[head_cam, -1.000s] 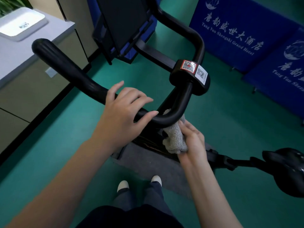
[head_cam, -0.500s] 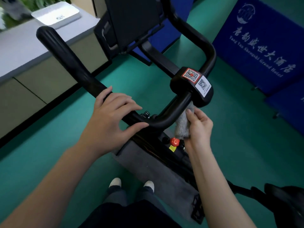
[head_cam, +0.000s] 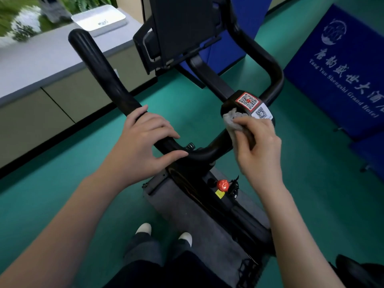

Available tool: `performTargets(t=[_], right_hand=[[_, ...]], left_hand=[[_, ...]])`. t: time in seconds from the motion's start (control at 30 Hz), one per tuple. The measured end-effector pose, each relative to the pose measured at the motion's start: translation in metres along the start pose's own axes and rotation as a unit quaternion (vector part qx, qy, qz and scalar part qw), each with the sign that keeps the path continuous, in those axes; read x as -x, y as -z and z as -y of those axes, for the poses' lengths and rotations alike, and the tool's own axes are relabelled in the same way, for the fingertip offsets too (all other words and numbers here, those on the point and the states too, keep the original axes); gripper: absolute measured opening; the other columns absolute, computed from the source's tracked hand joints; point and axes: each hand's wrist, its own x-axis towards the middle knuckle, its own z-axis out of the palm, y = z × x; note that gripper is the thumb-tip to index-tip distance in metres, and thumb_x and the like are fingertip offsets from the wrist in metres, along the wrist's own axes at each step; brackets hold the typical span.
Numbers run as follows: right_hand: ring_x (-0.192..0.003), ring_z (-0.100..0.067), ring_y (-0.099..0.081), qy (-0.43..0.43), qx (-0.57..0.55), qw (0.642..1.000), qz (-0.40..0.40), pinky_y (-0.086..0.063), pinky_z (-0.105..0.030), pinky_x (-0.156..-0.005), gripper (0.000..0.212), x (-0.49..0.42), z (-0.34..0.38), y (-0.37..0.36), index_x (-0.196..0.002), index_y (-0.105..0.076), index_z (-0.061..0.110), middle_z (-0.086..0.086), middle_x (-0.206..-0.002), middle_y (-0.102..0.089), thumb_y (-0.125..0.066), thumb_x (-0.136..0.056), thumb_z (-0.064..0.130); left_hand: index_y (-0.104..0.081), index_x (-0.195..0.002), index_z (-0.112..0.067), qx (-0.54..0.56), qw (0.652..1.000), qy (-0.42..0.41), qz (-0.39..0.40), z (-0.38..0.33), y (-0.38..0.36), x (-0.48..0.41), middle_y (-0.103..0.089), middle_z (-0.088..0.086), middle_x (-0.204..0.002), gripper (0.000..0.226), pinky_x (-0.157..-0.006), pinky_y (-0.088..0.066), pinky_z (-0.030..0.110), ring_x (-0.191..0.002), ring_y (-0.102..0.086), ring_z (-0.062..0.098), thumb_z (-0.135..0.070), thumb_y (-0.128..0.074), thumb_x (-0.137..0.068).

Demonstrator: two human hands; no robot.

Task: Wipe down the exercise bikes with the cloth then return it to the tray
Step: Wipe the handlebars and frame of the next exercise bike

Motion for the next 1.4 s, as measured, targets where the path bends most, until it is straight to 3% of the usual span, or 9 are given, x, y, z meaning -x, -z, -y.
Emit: performTargets(t=[0.17, 0.33, 0.47, 0.6, 0.77, 0.93, 1.13, 1.23, 1.4], right_hand=[[-0.094, -0.023, -0.053, 0.062, 0.025, 0.993, 0.092, -0.035, -0.009, -0.083, 0.017, 0.011, 0.019, -0.005, -0.101, -0.068, 0.006, 0.002, -0.098, -0.067, -0.061, -0.088, -0.002], [-0.094, -0.021, -0.050, 0.039, 0.041, 0.994, 0.095, -0.035, -0.009, -0.081, 0.017, 0.008, 0.029, -0.005, -0.102, -0.066, 0.006, -0.002, -0.096, -0.067, -0.058, -0.090, -0.002], [-0.094, -0.021, -0.051, 0.048, 0.039, 0.989, 0.135, -0.038, -0.017, -0.081, 0.017, 0.020, 0.048, -0.014, -0.098, -0.067, 0.008, 0.000, -0.095, -0.067, -0.058, -0.088, -0.003], [-0.090, -0.014, -0.057, 0.029, -0.002, 0.995, 0.095, -0.041, -0.011, -0.080, 0.020, 0.027, 0.068, -0.021, -0.099, -0.068, 0.013, 0.024, -0.084, -0.052, -0.061, -0.087, 0.000], [-0.088, -0.011, -0.056, -0.018, -0.008, 1.000, 0.016, -0.037, -0.003, -0.077, 0.022, 0.026, 0.090, -0.032, -0.100, -0.068, 0.016, 0.027, -0.082, -0.050, -0.061, -0.087, 0.001], [-0.091, -0.017, -0.055, -0.045, 0.033, 0.998, 0.026, -0.037, -0.009, -0.077, 0.019, 0.018, 0.108, -0.057, -0.104, -0.067, 0.014, 0.024, -0.081, -0.045, -0.058, -0.091, 0.004], [-0.086, 0.000, -0.054, -0.008, -0.009, 0.999, 0.033, -0.033, 0.002, -0.080, 0.023, 0.016, 0.139, -0.089, -0.105, -0.067, 0.017, 0.022, -0.087, -0.050, -0.060, -0.089, 0.002], [-0.087, 0.006, -0.055, 0.022, -0.065, 0.995, 0.073, -0.035, 0.000, -0.077, 0.024, 0.015, 0.153, -0.106, -0.105, -0.067, 0.021, 0.007, -0.092, -0.057, -0.059, -0.089, 0.004], [-0.083, -0.001, -0.058, 0.096, -0.123, 0.974, 0.166, -0.037, -0.001, -0.075, 0.023, 0.015, 0.165, -0.134, -0.103, -0.067, 0.020, 0.009, -0.088, -0.057, -0.060, -0.088, 0.004]], left_hand=[[-0.070, -0.093, -0.023, -0.001, 1.000, -0.002, 0.004, 0.001, 0.000, 0.000, -0.063, -0.011, -0.094, 0.042, -0.115, -0.018, 0.042, -0.102, -0.057, 0.013, -0.060, -0.054, -0.082], [-0.069, -0.098, -0.023, 0.009, 1.000, -0.015, 0.010, 0.002, 0.004, 0.001, -0.063, -0.011, -0.097, 0.043, -0.115, -0.019, 0.041, -0.102, -0.057, 0.012, -0.059, -0.052, -0.084], [-0.069, -0.100, -0.019, 0.032, 0.999, -0.037, 0.015, 0.004, 0.013, 0.004, -0.063, -0.009, -0.100, 0.038, -0.111, -0.026, 0.041, -0.100, -0.058, 0.012, -0.051, -0.055, -0.086], [-0.068, -0.101, -0.013, 0.043, 0.998, -0.055, -0.005, 0.013, 0.029, 0.014, -0.063, -0.003, -0.103, 0.028, -0.094, -0.041, 0.040, -0.100, -0.057, 0.017, -0.036, -0.057, -0.090], [-0.069, -0.102, -0.009, 0.045, 0.998, -0.037, -0.019, 0.041, 0.053, 0.038, -0.063, 0.001, -0.105, 0.022, -0.087, -0.048, 0.041, -0.101, -0.058, 0.019, -0.024, -0.058, -0.090], [-0.069, -0.102, -0.009, 0.041, 0.999, -0.014, 0.011, 0.076, 0.071, 0.058, -0.064, 0.000, -0.101, 0.018, -0.084, -0.049, 0.041, -0.097, -0.059, 0.019, -0.019, -0.061, -0.090], [-0.069, -0.100, -0.010, 0.016, 0.999, 0.035, 0.015, 0.114, 0.091, 0.088, -0.065, 0.000, -0.097, 0.014, -0.081, -0.051, 0.042, -0.092, -0.062, 0.021, -0.016, -0.064, -0.089], [-0.069, -0.100, -0.010, -0.008, 0.995, 0.098, -0.003, 0.126, 0.102, 0.108, -0.065, 0.001, -0.098, 0.015, -0.082, -0.051, 0.041, -0.093, -0.062, 0.023, -0.015, -0.067, -0.086], [-0.069, -0.104, -0.012, -0.065, 0.973, 0.221, -0.033, 0.126, 0.115, 0.150, -0.065, 0.000, -0.102, 0.019, -0.086, -0.049, 0.040, -0.098, -0.061, 0.023, -0.022, -0.063, -0.089]])
